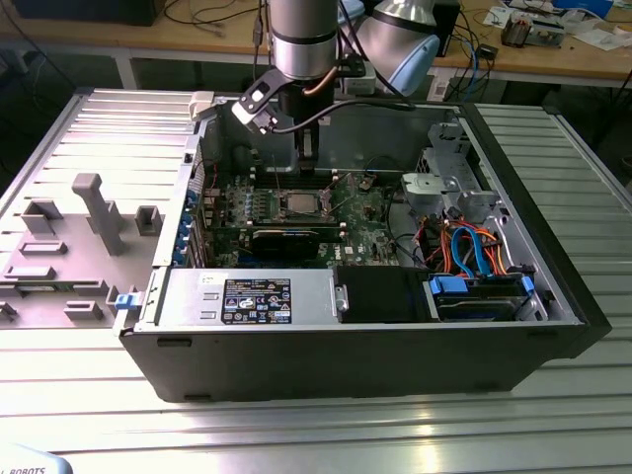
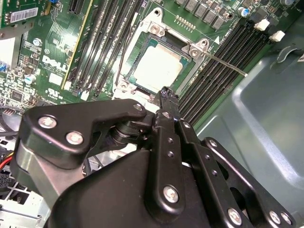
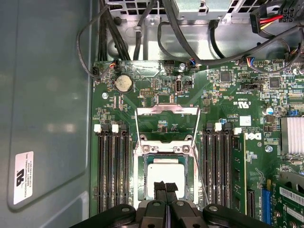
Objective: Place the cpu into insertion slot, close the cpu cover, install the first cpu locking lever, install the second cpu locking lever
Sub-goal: 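Close the cpu cover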
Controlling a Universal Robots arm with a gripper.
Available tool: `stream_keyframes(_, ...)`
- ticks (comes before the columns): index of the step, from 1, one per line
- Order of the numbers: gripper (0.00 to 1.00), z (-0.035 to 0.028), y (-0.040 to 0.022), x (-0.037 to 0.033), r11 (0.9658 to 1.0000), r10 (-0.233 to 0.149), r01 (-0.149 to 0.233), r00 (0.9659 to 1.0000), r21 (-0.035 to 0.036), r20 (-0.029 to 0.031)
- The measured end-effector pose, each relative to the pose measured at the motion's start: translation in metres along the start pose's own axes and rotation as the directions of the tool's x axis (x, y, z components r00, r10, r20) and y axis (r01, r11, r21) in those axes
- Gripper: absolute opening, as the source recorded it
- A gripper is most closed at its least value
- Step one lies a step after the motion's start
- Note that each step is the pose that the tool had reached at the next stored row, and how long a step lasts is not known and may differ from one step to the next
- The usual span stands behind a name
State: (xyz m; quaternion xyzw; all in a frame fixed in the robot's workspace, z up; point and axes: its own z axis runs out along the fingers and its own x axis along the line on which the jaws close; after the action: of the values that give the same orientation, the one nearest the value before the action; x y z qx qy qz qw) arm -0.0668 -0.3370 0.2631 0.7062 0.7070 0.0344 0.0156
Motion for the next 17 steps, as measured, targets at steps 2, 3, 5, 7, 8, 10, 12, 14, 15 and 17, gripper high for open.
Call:
stream_keyframes(2,0.11,-0.0021,0.0001,0.0,1.0,0.0,0.0,1.0,0.0,0.0)
stream_keyframes(3,0.11,-0.0029,0.0002,0.0001,1.0,0.0,0.0,1.0,-0.0001,0.0)
stream_keyframes(5,0.11,-0.0038,0.0003,0.0001,1.0,0.0,0.0,1.0,0.0,0.0)
stream_keyframes(7,0.11,-0.0042,0.0003,0.0001,1.0,0.0,0.0,1.0,0.0,0.0)
stream_keyframes(8,0.11,-0.0043,0.0003,0.0001,1.0,0.0,0.0,1.0,0.0,0.0)
stream_keyframes(10,0.11,-0.0044,0.0003,0.0001,1.0,0.0,0.0,1.0,0.0,0.0)
stream_keyframes(12,0.11,-0.005,0.0003,0.0001,1.0,0.0,0.0,1.0,0.0002,0.0004)
stream_keyframes(14,0.11,-0.0063,0.0004,0.0001,1.0,0.0,0.0,1.0,0.0001,0.0001)
stream_keyframes(15,0.11,-0.007,0.0005,0.0002,1.0,0.0,0.0,1.0,0.0,0.0)
stream_keyframes(17,0.11,-0.0082,0.0006,0.0002,1.0,0.0,0.0,1.0,0.0001,0.0001)
